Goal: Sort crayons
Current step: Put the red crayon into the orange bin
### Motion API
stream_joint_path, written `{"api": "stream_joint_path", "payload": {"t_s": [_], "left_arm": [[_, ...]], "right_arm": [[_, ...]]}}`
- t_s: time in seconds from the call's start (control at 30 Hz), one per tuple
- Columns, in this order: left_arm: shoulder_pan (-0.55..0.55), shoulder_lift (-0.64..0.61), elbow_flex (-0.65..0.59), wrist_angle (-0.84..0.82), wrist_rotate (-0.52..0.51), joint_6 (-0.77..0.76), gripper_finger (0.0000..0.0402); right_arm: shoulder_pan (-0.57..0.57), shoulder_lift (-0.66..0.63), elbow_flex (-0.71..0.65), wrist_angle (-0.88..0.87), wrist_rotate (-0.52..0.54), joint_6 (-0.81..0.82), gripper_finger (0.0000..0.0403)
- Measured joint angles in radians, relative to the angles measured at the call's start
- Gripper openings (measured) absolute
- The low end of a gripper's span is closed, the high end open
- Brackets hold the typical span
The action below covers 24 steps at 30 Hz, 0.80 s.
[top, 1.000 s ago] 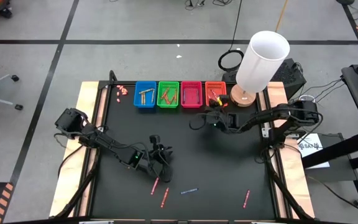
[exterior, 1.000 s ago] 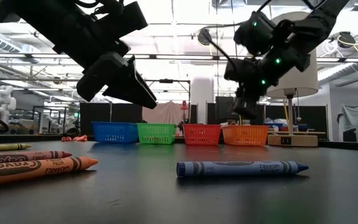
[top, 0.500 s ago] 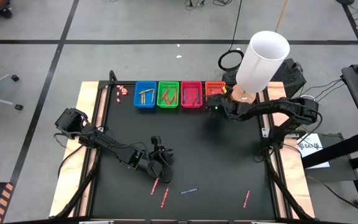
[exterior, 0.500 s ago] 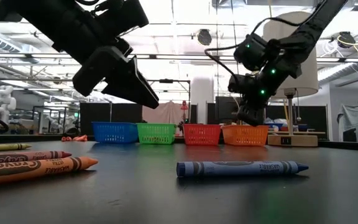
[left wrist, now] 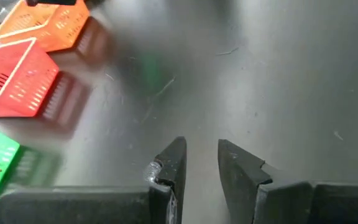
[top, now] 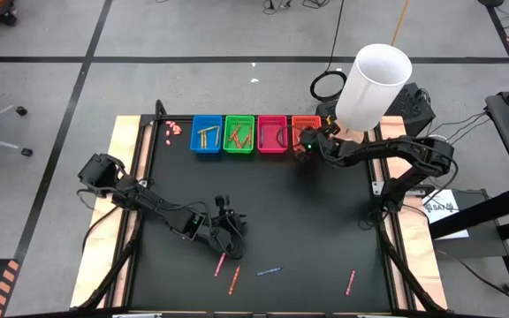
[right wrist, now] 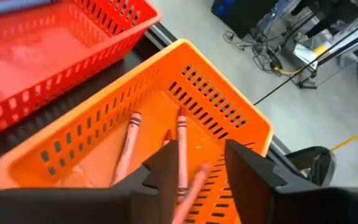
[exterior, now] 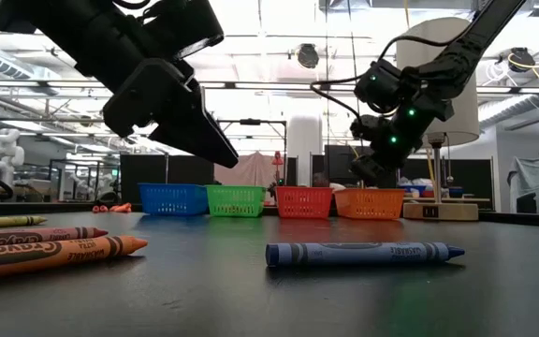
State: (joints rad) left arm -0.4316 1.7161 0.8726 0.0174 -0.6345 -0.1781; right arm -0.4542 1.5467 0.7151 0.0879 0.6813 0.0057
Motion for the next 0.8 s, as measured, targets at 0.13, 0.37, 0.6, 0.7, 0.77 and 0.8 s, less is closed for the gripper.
{"api": "stream_joint_path", "payload": {"t_s": [0.13,0.37,0.6,0.7,0.77,0.8], "left_arm": [[0.000,0.000,0.000,0.000,0.040,-0.026,0.0089],[0.000,0.000,0.000,0.000,0.059,-0.027,0.0089],[0.000,0.000,0.000,0.003,0.113,-0.027,0.0089],[0.000,0.000,0.000,0.003,0.114,-0.027,0.0089],[0.000,0.000,0.000,0.004,0.114,-0.027,0.0089],[0.000,0.000,0.000,0.004,0.115,-0.027,0.0089]], "right_arm": [[0.020,-0.004,0.000,-0.004,0.001,0.014,0.0158],[0.143,-0.156,-0.001,-0.116,-0.005,0.077,0.0211],[0.330,-0.382,-0.001,-0.282,-0.227,0.245,0.0210],[0.413,-0.408,-0.001,-0.317,-0.359,0.279,0.0206],[0.478,-0.401,-0.001,-0.335,-0.417,0.279,0.0206],[0.513,-0.390,-0.001,-0.341,-0.425,0.274,0.0206]]}}
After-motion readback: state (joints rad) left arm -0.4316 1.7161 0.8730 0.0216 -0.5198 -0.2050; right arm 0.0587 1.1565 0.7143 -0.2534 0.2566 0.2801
